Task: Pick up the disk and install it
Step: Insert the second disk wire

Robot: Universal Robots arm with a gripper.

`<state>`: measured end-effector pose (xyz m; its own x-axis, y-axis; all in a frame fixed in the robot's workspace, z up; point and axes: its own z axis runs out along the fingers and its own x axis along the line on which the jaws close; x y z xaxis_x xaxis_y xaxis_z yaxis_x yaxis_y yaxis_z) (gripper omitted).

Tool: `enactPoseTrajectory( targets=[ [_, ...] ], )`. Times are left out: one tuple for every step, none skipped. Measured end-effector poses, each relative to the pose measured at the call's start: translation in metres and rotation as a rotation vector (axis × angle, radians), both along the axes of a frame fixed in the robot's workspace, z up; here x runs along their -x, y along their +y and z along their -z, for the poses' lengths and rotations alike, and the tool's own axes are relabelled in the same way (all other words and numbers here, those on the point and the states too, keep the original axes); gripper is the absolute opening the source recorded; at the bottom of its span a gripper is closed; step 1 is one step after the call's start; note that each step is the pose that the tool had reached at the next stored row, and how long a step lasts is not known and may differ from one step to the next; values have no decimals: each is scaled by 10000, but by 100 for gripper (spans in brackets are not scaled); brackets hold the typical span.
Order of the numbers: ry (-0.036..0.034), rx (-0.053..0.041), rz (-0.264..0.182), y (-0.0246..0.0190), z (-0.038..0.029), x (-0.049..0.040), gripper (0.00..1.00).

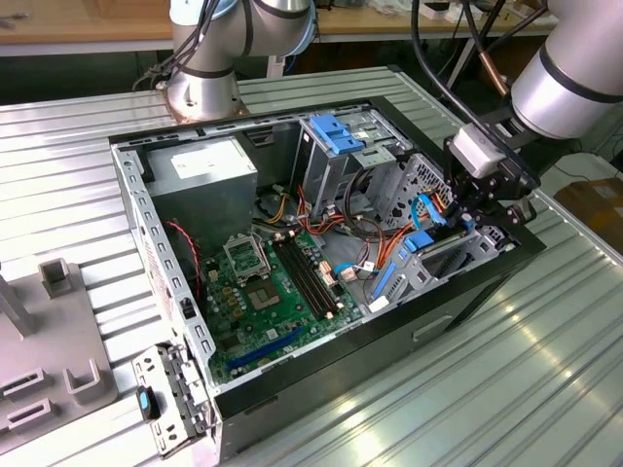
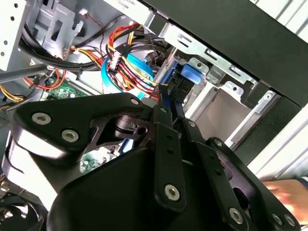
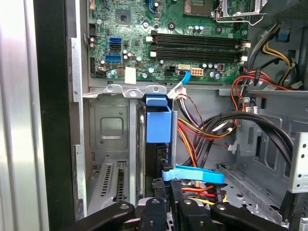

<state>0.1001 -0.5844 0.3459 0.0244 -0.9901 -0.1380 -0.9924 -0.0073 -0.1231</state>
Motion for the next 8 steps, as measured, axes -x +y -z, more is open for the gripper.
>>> enactPoseTrajectory(
  targets=[
    [0,-2,0,-1,1,0,16],
    [0,-3,0,-5,2,0,16],
    [0,0,0,-9,1,0,16],
    [0,-3,0,-14,2,0,16],
    [0,-3,0,-16,2,0,16],
    [0,-3,-1,-17,2,2,16],
    [0,-4,-1,-17,2,4,16],
    [0,-11,0,-17,4,8,16]
  ],
)
